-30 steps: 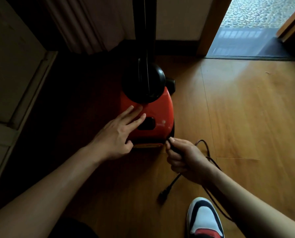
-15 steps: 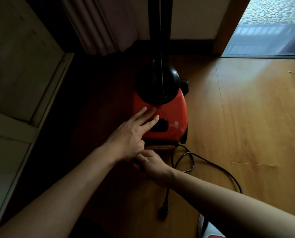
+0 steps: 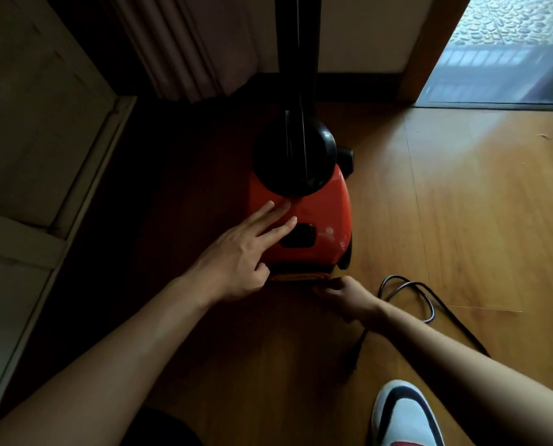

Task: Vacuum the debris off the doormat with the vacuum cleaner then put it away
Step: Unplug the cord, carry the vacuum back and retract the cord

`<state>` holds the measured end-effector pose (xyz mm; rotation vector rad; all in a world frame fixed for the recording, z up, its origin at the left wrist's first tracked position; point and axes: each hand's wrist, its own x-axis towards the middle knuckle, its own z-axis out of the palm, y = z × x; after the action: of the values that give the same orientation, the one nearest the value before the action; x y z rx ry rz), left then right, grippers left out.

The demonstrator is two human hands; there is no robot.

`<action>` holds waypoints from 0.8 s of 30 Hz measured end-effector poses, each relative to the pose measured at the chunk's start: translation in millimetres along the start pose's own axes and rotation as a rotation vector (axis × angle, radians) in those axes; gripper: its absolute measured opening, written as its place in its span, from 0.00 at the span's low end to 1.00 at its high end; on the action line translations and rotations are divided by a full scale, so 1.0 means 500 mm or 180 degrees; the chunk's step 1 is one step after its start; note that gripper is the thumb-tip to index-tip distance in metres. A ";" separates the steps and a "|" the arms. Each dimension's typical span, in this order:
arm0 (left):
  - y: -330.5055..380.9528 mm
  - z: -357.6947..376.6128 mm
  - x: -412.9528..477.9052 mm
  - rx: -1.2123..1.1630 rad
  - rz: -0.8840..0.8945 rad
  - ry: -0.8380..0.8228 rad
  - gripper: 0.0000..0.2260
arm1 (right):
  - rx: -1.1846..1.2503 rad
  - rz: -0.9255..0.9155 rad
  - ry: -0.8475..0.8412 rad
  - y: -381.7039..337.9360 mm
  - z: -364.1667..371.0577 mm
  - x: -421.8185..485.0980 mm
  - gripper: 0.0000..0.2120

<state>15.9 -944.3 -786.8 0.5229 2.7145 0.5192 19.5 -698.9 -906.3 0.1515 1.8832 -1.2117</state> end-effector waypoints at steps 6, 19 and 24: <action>-0.001 0.004 0.001 0.0061 0.0013 0.0013 0.40 | 0.0271 0.0286 0.0022 -0.005 -0.084 -0.040 0.15; -0.004 0.004 -0.001 0.0025 0.0050 0.0040 0.39 | 0.1967 0.0354 0.0311 -0.031 -0.007 -0.049 0.09; -0.006 0.007 0.000 0.0060 0.0085 0.0079 0.39 | 0.2542 0.0254 0.0024 -0.028 -0.023 -0.086 0.12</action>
<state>16.1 -945.8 -790.9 0.5621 2.7419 0.5106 31.9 -683.1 -864.2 0.6491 1.2855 -1.8400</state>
